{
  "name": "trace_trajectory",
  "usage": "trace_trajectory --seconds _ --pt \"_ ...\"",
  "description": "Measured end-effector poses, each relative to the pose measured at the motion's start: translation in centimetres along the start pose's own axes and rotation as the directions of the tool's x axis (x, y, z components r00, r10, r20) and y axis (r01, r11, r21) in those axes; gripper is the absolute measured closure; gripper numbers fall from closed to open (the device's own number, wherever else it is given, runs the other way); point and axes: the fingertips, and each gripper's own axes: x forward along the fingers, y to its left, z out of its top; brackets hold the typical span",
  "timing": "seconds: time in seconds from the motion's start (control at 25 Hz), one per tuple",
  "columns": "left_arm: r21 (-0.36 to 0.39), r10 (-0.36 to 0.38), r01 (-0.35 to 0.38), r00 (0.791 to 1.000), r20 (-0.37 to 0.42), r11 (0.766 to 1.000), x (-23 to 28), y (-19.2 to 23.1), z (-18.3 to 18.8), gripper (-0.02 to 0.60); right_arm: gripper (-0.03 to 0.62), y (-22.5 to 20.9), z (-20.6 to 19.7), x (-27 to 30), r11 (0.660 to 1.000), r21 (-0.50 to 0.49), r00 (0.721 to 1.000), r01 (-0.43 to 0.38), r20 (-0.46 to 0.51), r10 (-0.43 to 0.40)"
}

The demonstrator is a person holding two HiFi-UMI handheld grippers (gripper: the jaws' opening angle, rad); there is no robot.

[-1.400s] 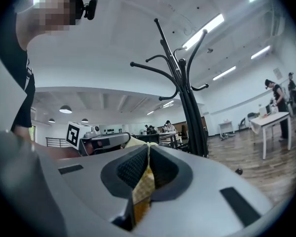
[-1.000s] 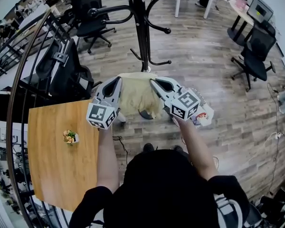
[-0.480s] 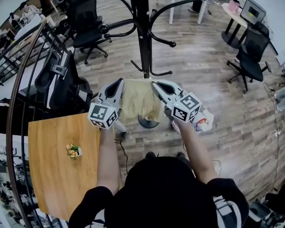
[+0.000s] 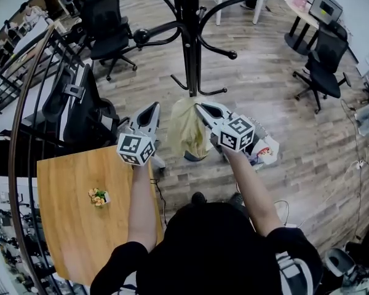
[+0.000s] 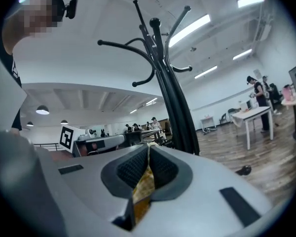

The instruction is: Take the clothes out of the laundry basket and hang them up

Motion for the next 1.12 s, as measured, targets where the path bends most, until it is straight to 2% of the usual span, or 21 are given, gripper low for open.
trace_trajectory --seconds 0.2,0.44,0.6,0.68,0.84,0.92,1.0,1.12 --pt "-0.015 -0.015 0.013 0.990 -0.137 1.000 -0.6 -0.8 -5.6 0.560 0.576 -1.1 -2.8 2.4 1.000 -0.011 0.996 0.026 -0.080 -0.027" --pt "-0.046 -0.020 0.012 0.984 -0.177 0.999 -2.0 -1.2 -8.4 0.560 0.575 -2.4 -7.7 3.5 0.997 -0.005 0.979 0.073 -0.189 -0.073" --pt "-0.068 -0.012 -0.001 0.982 -0.191 0.998 -2.7 -1.0 -9.0 0.560 0.571 -2.8 -10.9 4.1 0.996 -0.016 0.955 0.086 -0.285 -0.087" --pt "-0.072 -0.012 -0.003 0.979 -0.203 0.997 -3.2 -1.1 -9.6 0.560 0.562 -3.0 -11.8 4.0 0.996 -0.006 0.953 0.087 -0.291 -0.085" --pt "-0.084 -0.008 -0.011 0.976 -0.216 0.996 -3.9 -1.3 -10.4 0.560 0.499 -3.6 -12.0 3.3 0.993 0.040 0.958 0.107 -0.273 -0.092" --pt "-0.084 -0.004 -0.015 0.977 -0.214 0.996 -4.1 -1.3 -10.5 0.560 0.463 -3.8 -11.9 3.0 0.988 0.109 0.964 0.107 -0.255 -0.077" --pt "-0.083 0.001 -0.019 0.978 -0.208 0.996 -4.2 -1.2 -10.4 0.559 0.396 -3.9 -11.7 2.9 0.977 0.186 0.971 0.101 -0.231 -0.056" --pt "-0.084 0.000 -0.018 0.978 -0.209 0.996 -4.1 -1.5 -10.4 0.558 0.351 -4.0 -11.8 2.4 0.974 0.207 0.971 0.096 -0.233 -0.046"
